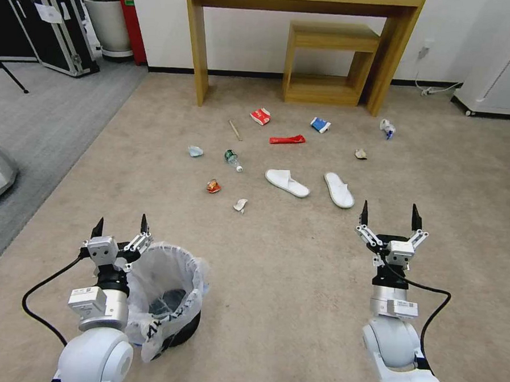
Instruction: Pick up the trash bin and place the garbage on the floor into it.
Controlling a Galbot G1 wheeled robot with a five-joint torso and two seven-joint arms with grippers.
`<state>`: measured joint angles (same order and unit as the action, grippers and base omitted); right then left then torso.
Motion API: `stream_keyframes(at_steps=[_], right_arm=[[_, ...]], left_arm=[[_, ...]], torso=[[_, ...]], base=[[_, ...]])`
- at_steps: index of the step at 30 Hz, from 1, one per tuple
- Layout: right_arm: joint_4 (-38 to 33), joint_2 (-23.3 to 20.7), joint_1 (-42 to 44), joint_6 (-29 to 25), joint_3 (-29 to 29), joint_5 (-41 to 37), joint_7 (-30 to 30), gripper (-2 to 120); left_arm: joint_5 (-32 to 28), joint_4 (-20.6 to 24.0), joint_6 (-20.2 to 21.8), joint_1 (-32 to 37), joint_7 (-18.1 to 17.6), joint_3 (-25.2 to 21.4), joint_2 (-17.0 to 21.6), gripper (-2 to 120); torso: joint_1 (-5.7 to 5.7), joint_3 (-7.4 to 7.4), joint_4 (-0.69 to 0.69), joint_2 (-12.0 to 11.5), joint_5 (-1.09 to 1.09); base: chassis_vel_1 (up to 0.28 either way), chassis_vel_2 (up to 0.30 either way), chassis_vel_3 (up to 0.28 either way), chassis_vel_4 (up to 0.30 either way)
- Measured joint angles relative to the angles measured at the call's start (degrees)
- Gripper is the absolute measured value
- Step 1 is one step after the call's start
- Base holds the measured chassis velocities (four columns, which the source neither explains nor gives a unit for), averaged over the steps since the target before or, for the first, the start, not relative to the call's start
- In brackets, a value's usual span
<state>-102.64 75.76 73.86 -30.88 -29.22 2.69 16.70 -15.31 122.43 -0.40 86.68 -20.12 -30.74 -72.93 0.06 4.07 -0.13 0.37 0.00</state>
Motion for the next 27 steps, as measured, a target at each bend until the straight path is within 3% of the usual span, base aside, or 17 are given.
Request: stream_keyframes(at_steps=[12, 27], right_arm=[[0.4, -0.1, -0.2, -0.5, 0.1, -0.5, -0.6, 100], [1.4, -1.8, 0.4, 0.8, 2.8, -4.2, 0.9, 100]], left_arm=[[-0.1, 0.3, 0.1, 0.3, -0.2, 0.1, 0.0, 91], [-0.2, 5.9, 5.5, 4.2, -2.9, -3.0, 1.6, 91]], torso=[[0.02, 0.02, 0.0, 0.0, 0.01], [0.0, 0.0, 0.0, 0.0, 0.0]], base=[[-0.135, 0.14, 0.142, -0.142], [-0.003, 0.001, 0.002, -0.004]])
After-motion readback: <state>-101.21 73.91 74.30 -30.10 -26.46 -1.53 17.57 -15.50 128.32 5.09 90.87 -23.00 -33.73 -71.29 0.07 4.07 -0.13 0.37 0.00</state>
